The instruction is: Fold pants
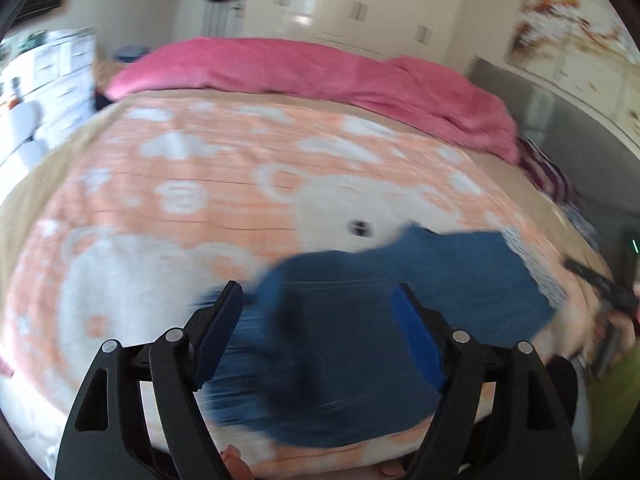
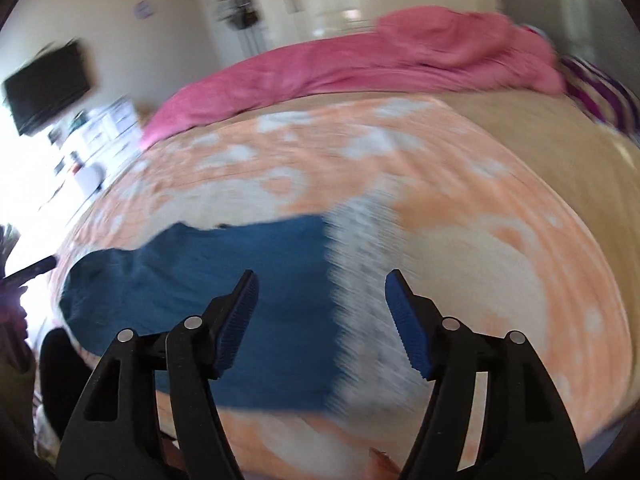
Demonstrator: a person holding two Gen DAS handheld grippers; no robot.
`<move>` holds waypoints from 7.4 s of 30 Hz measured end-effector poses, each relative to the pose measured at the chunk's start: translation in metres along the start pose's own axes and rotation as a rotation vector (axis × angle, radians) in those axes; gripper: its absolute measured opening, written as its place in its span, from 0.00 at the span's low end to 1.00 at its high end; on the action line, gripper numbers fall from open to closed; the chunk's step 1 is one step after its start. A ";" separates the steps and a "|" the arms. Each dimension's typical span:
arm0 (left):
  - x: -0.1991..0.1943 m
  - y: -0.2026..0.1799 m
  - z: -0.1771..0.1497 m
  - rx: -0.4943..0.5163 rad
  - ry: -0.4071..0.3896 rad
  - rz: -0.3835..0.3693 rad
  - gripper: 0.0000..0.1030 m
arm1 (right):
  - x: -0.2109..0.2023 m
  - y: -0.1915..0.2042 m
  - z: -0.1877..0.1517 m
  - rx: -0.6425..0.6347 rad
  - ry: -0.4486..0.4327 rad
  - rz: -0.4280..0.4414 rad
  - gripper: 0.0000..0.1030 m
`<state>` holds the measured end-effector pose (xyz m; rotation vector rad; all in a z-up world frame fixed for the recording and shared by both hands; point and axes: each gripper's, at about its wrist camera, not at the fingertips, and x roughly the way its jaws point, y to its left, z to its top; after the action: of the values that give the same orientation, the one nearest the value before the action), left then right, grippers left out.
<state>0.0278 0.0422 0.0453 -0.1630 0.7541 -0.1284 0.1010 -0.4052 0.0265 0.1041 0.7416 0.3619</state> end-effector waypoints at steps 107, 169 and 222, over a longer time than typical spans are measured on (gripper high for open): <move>0.080 -0.221 0.022 0.412 0.114 -0.187 0.96 | -0.032 -0.015 -0.054 0.230 -0.029 -0.210 0.91; 0.256 -0.289 0.083 0.400 0.387 -0.713 0.22 | 0.013 -0.032 -0.045 0.415 -0.040 0.132 0.16; 0.176 -0.010 0.045 -0.190 0.317 -0.526 0.80 | 0.184 0.072 0.062 0.037 0.412 0.143 0.63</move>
<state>0.1855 0.0063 -0.0383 -0.5307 1.0264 -0.5942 0.2470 -0.2697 -0.0303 0.1195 1.1516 0.5145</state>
